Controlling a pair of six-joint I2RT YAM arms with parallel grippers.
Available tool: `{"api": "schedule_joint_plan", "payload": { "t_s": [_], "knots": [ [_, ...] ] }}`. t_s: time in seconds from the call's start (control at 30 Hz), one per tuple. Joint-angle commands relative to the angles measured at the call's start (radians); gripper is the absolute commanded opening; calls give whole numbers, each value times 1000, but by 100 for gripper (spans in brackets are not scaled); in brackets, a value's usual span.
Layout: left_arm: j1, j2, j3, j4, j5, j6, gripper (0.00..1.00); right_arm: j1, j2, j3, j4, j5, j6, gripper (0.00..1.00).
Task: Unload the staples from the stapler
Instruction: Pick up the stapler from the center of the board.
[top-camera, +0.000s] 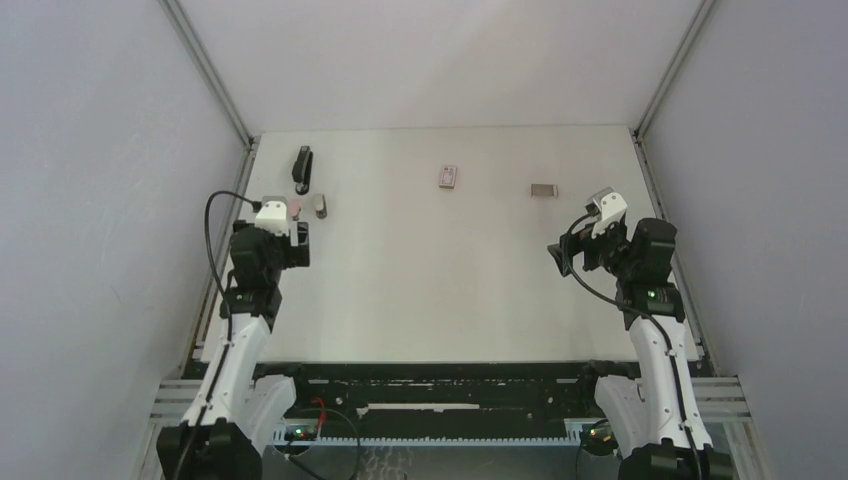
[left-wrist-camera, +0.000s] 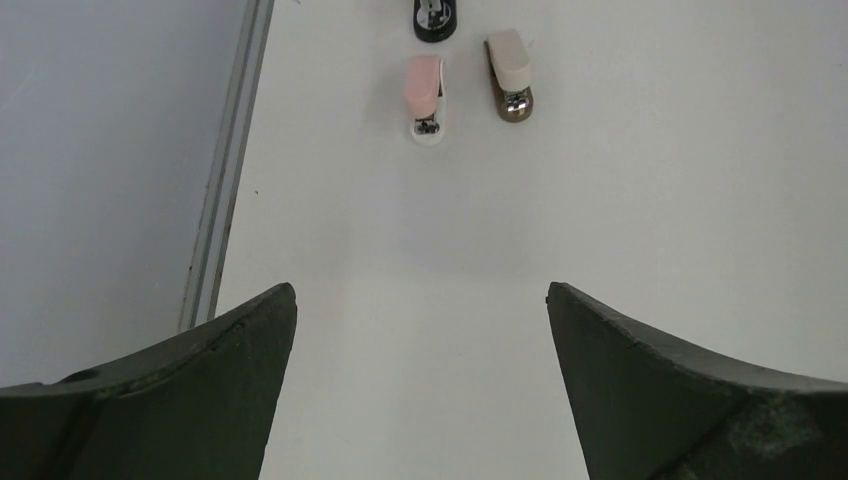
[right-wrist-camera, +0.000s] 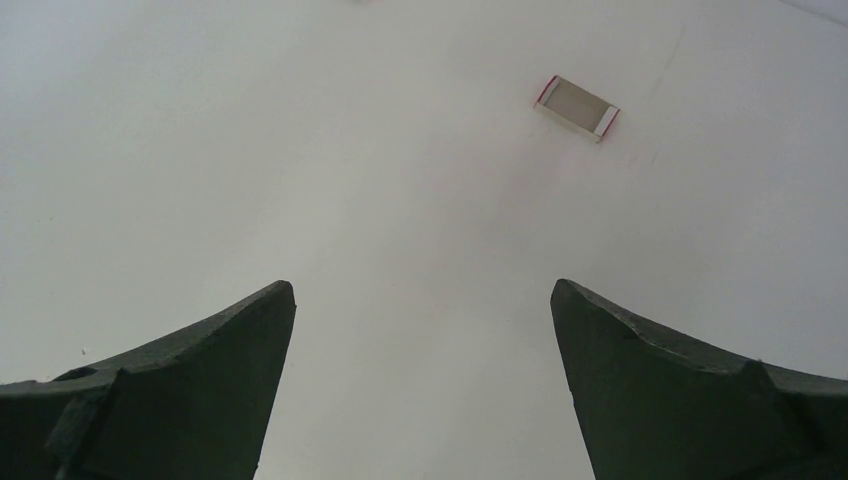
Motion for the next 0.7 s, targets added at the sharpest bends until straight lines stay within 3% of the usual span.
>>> {"api": "schedule_joint_plan", "payload": {
  "t_s": [0.0, 0.27, 0.47, 0.67],
  "knots": [
    [2, 89, 105, -10, -37, 14, 100, -2, 8, 59, -19, -32, -15, 100],
    [8, 247, 202, 10, -45, -4, 100, 76, 129, 212, -175, 152, 72, 100],
    [32, 425, 316, 13, -62, -37, 100, 295, 186, 252, -190, 334, 114, 100],
    [56, 572, 424, -8, -29, -37, 100, 455, 227, 272, -125, 413, 67, 100]
  ]
}}
